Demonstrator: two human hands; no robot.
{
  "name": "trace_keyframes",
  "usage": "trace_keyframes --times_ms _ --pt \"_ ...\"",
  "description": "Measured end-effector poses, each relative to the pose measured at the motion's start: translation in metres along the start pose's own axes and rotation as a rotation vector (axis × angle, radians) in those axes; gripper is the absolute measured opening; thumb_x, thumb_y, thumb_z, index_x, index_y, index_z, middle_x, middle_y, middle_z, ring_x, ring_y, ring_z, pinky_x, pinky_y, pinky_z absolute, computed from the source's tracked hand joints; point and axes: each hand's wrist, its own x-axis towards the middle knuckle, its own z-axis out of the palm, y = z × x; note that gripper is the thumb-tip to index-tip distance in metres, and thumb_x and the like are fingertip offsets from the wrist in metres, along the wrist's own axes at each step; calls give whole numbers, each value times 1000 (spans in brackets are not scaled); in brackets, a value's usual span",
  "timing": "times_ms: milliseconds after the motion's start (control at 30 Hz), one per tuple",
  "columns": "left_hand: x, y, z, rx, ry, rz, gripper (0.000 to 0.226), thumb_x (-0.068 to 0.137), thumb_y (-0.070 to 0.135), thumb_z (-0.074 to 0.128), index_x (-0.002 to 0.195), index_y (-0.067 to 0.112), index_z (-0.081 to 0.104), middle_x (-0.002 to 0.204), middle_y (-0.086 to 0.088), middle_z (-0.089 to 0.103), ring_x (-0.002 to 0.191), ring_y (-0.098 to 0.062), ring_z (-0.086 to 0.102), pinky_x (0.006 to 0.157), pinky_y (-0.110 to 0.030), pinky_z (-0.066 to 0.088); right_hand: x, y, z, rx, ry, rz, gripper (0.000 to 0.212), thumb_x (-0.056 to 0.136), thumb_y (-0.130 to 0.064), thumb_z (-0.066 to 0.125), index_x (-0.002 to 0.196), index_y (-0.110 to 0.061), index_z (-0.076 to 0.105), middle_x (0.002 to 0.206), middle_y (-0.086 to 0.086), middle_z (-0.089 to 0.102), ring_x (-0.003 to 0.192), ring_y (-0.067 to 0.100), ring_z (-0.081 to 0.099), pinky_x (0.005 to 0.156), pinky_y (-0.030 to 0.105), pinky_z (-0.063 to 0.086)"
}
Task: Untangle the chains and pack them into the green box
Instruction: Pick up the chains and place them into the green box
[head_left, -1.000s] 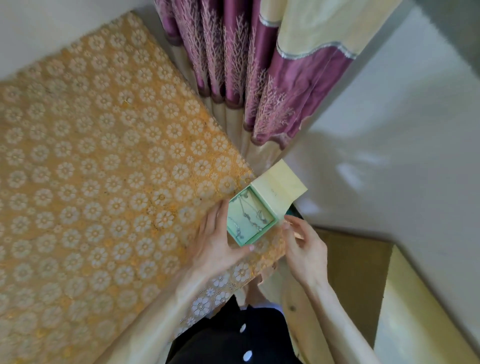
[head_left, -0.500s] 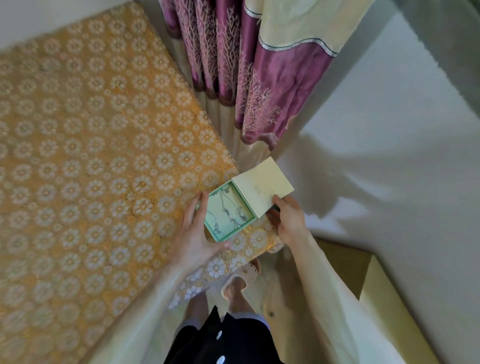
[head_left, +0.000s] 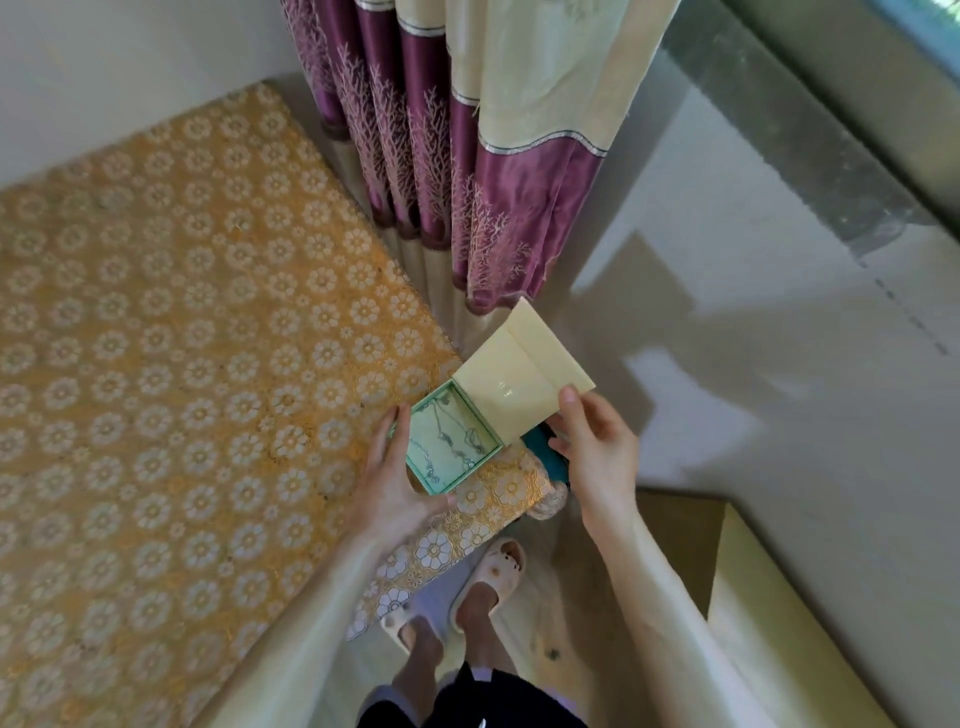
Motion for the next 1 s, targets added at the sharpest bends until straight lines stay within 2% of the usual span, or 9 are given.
trace_keyframes --times_ms 100,167,267,367,467,633,767,900,1000 --pt "0 6 -14 -98 -88 -13 128 65 67 77 161 31 1 166 18 -13 154 -13 0 121 -53 14 -28 1 10 -37 -29 -132 10 96 -30 66 95 -36 74 98 -12 76 100 13 71 88 36 58" --pt "-7 15 -26 -318 -38 -34 98 81 64 68 160 34 16 168 16 1 154 -13 7 121 -54 11 -46 6 17 -97 -60 -209 15 96 -28 67 99 -42 73 103 -14 75 102 8 70 88 30 55" --pt "-29 26 -47 -760 151 -75 73 85 62 58 150 35 40 152 10 48 135 -15 49 116 -51 34 -68 22 25 -224 -109 -257 20 95 -26 69 110 -38 71 113 -18 72 108 2 65 88 24 52" --pt "-50 28 -59 -992 199 -109 65 86 57 68 141 30 48 110 8 76 97 -19 75 88 -42 58 -81 48 31 -505 -156 -449 30 93 -25 71 121 -34 69 128 -18 64 125 4 54 103 24 42" --pt "-58 17 -48 -901 202 -187 61 87 39 75 139 29 46 93 14 78 89 -10 75 86 -37 59 -92 76 41 -702 -198 -561 37 92 -24 72 128 -27 66 138 -10 57 130 8 47 110 12 27" --pt "-47 -23 -22 -800 313 -396 52 90 23 74 133 37 48 107 11 73 90 -8 71 85 -45 60 -97 97 59 -801 -218 -565 33 93 -23 58 125 -26 67 141 -5 54 133 17 42 110 37 37" --pt "-46 -38 -14 -763 331 -418 57 92 20 71 138 37 43 105 8 72 82 -10 72 59 -23 54 -80 94 60 -999 -139 -627 42 95 -32 54 135 -19 59 147 8 52 138 29 41 112 48 38" --pt "-42 -40 -7 -652 362 -410 62 93 18 69 146 31 39 99 12 66 75 3 61 51 -7 41 -48 89 56 -1197 -159 -547 68 94 -58 43 151 -21 39 161 13 34 147 34 31 116 51 34" --pt "-37 -34 -7 -588 302 -400 62 95 32 66 149 24 37 117 8 64 93 -10 62 68 -15 47 -34 93 56 -1271 -266 -504 75 97 -60 43 157 -20 24 166 11 22 148 33 31 114 51 39"
